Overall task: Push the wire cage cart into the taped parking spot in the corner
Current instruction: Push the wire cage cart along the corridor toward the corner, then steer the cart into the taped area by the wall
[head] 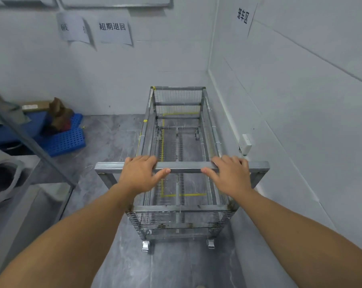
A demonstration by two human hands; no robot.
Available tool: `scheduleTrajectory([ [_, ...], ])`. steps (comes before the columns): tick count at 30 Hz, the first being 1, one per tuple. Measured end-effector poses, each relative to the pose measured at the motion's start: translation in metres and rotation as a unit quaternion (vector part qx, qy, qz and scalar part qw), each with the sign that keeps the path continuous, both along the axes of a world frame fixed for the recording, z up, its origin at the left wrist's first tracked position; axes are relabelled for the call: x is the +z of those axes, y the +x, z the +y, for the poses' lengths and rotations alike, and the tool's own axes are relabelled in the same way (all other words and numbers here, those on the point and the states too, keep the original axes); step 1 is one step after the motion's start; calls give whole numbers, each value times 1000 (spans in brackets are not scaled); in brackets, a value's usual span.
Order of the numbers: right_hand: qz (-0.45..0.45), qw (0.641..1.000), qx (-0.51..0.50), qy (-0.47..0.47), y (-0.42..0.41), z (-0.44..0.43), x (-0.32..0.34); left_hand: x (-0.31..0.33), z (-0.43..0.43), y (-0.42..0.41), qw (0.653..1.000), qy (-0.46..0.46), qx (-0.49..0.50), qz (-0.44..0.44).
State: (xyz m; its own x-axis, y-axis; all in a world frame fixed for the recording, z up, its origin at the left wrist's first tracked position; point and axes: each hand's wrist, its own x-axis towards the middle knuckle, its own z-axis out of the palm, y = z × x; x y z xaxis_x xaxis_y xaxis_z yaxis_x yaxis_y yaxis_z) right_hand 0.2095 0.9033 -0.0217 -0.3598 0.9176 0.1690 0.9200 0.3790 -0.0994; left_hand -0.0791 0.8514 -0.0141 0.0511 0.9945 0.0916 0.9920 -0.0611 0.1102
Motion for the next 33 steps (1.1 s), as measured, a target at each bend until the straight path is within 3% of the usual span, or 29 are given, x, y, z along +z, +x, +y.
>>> scheduleTrajectory([
  [13, 7, 1000, -12, 5, -45, 122, -7, -6, 129, -48, 1000, 18, -13, 16],
  [21, 12, 1000, -23, 10, -83, 200, -6, 1, 212, -84, 999, -16, -15, 30],
  [33, 3, 1000, -22, 8, -125, 254, -2, 0, 272, -126, 1000, -15, -17, 18],
])
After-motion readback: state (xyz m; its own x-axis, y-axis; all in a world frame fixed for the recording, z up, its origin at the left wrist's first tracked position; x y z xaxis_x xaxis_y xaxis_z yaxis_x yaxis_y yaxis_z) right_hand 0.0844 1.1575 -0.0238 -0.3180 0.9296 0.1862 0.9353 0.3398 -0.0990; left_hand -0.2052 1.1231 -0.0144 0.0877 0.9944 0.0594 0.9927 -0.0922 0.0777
